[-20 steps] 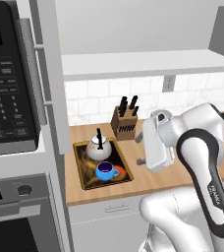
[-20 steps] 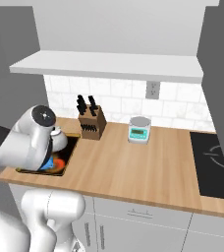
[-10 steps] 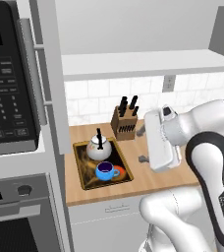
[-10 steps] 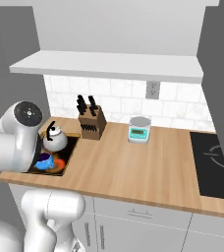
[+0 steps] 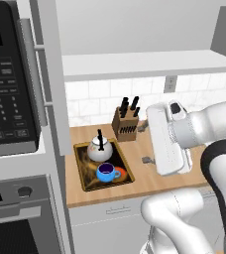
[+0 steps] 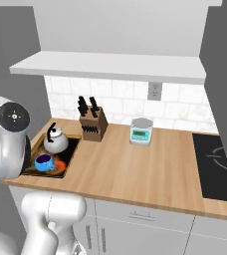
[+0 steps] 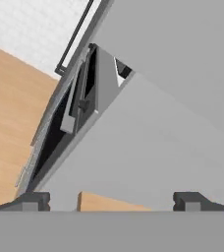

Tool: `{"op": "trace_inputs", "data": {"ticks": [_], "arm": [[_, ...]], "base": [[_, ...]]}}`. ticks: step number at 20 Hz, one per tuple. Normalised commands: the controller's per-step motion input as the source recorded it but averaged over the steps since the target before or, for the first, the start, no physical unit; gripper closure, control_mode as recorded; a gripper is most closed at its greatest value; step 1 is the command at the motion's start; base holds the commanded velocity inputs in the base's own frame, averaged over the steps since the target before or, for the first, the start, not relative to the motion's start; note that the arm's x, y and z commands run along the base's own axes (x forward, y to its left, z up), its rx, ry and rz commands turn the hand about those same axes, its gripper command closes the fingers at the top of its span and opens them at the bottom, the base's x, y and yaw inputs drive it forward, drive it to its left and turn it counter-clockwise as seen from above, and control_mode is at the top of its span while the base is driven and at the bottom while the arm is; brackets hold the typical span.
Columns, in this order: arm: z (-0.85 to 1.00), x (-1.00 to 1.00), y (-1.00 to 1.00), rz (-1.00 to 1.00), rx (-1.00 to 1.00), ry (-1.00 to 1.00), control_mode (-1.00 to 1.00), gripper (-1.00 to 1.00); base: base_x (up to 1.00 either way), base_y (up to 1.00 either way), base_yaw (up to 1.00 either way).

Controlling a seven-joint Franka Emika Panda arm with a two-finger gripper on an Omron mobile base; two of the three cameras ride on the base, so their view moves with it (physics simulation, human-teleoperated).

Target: Pick the kettle from the counter and place it on the tray. Then pick the mug from the cabinet and place it on the tray. Then close the cabinet doors.

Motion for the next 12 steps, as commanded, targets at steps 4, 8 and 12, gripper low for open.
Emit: {"op": "trace_inputs", "data": {"ticks": [4, 8, 12], "arm": [[0.29, -0.41, 0.38, 0.1, 0.01, -0.18, -1.0, -1.0], [0.31, -0.44, 0.45, 0.15, 0.0, -0.21, -1.0, -1.0], [0.31, -0.52, 0.3, 0.19, 0.0, -0.25, -1.0, -1.0]], "base": [[0.0, 0.0, 0.0], [0.0, 0.0, 0.0], [0.0, 0.0, 0.0]]}}
